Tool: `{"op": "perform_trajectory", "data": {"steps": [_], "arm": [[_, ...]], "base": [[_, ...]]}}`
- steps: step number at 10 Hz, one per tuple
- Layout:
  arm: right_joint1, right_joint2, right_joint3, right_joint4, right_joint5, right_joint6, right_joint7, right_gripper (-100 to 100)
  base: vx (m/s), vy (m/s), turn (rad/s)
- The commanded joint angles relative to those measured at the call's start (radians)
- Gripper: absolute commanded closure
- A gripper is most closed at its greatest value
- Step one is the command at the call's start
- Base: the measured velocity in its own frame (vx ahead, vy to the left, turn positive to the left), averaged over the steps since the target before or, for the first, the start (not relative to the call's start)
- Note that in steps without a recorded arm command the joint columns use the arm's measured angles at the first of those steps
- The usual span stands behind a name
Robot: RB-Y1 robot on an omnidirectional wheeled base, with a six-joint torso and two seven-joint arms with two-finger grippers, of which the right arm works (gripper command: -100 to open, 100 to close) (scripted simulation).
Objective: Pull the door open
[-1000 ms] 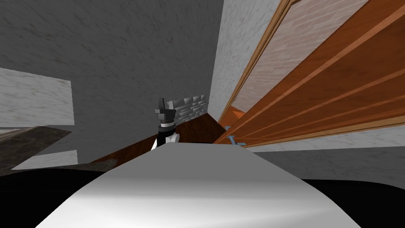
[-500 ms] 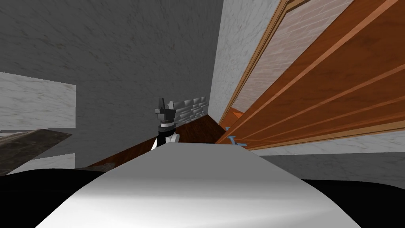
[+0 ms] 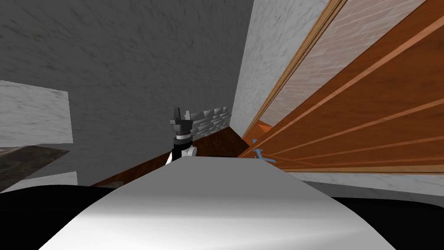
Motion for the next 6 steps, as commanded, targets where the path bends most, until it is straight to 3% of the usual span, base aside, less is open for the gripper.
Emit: {"op": "perform_trajectory", "data": {"steps": [1,2,3,4,6], "arm": [[-0.007,0.017,0.025,0.012,0.014,-0.007,0.001,100],[0.021,0.011,0.006,0.004,-0.006,-0.020,0.003,-100],[0.041,0.014,-0.002,0.004,-0.020,-0.032,0.005,-100],[0.041,0.014,-0.002,0.004,-0.020,-0.032,0.005,-100],[0.087,0.020,-0.021,0.004,-0.051,-0.060,0.011,-100]], "base": [[0.156,0.137,0.060],[0.051,0.061,-0.169],[-0.069,-0.036,-0.309],[-0.070,-0.059,-0.111],[-0.062,-0.057,-0.226]]}}
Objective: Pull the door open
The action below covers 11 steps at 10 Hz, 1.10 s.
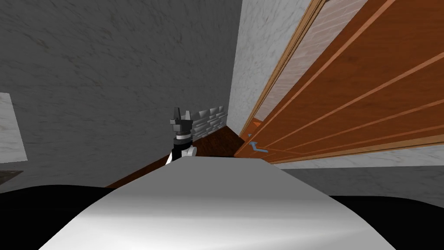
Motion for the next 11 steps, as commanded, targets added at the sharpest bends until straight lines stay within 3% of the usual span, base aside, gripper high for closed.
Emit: {"op": "perform_trajectory", "data": {"steps": [1,3,5,10,11], "arm": [[0.029,0.005,-0.010,0.003,-0.016,-0.022,0.004,-100],[0.058,0.009,-0.021,0.003,-0.036,-0.040,0.008,-100],[0.036,0.005,-0.028,0.009,-0.031,-0.022,-0.002,-100],[-0.004,-0.007,-0.064,0.005,-0.037,0.036,-0.026,-100],[-0.007,-0.003,-0.058,0.021,-0.035,0.023,-0.025,-100]], "base": [[-0.062,-0.040,-0.228],[-0.039,-0.015,-0.157],[0.054,-0.003,0.017],[0.229,0.015,0.059],[0.113,0.009,0.017]]}}
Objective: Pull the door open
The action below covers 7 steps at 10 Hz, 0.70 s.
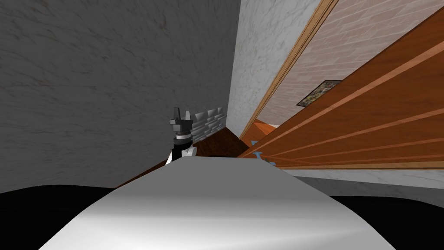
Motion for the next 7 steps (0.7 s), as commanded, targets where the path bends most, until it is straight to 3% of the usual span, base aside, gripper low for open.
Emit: {"op": "perform_trajectory", "data": {"steps": [1,7], "arm": [[0.003,0.000,0.001,-0.004,0.000,0.001,0.003,100],[-0.001,-0.003,0.011,-0.001,0.001,0.001,0.003,100]], "base": [[-0.013,-0.003,-0.011],[-0.035,-0.005,0.019]]}}
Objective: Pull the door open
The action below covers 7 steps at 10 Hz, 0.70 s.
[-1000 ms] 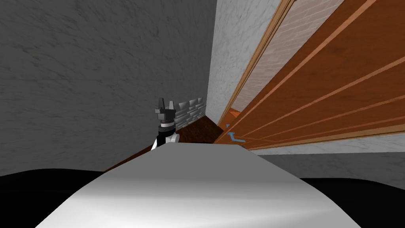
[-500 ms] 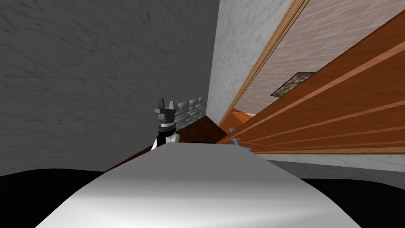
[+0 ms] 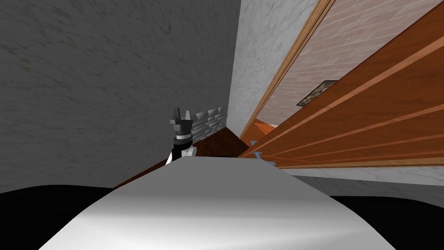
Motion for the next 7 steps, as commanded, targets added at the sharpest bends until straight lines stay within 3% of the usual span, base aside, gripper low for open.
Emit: {"op": "perform_trajectory", "data": {"steps": [1,7], "arm": [[-0.002,-0.002,0.008,0.002,0.001,-0.004,-0.001,100],[-0.017,-0.018,0.046,0.010,0.001,-0.020,-0.004,100]], "base": [[-0.138,-0.030,0.120],[-0.211,-0.032,0.110]]}}
